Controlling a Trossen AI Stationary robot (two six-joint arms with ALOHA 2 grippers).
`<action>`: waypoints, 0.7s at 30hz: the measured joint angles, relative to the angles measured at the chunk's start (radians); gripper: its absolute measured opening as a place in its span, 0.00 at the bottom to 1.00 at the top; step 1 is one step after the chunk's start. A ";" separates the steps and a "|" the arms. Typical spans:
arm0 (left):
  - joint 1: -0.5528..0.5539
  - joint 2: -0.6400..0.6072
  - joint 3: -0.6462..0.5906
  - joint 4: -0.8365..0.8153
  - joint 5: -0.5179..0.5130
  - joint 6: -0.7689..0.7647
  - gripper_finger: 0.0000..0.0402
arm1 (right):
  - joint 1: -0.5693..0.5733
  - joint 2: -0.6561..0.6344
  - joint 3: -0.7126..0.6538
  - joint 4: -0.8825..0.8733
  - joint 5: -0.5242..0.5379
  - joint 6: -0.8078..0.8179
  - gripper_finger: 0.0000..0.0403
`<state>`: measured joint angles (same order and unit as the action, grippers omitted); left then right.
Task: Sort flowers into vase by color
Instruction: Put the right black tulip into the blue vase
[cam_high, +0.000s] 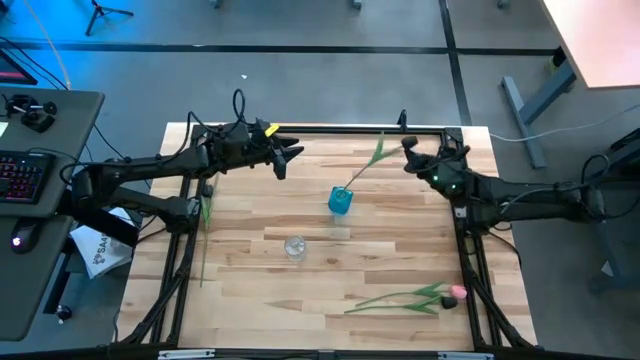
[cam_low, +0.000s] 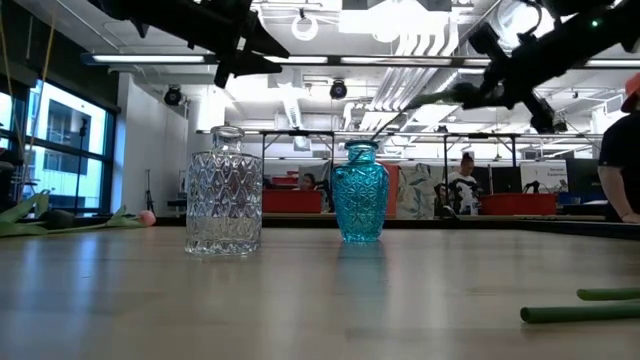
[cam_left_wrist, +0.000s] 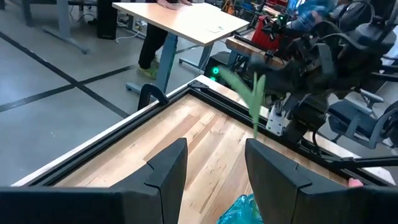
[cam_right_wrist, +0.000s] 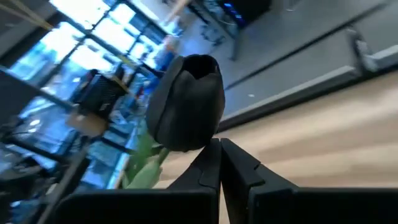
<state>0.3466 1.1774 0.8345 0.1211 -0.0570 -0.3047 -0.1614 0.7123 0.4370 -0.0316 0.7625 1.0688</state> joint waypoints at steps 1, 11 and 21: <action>0.000 0.000 0.000 0.000 0.000 -0.004 0.38 | -0.012 0.000 0.000 0.026 -0.026 -0.027 0.00; 0.000 0.000 0.000 0.000 0.000 -0.007 0.38 | -0.063 0.004 0.000 0.045 -0.190 -0.119 0.00; 0.000 0.000 0.000 0.000 0.000 -0.007 0.38 | -0.035 0.183 0.000 -0.007 -0.236 -0.039 0.00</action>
<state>0.3466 1.1774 0.8345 0.1207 -0.0570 -0.3119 -0.1959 0.8951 0.4370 -0.0385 0.5261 1.0297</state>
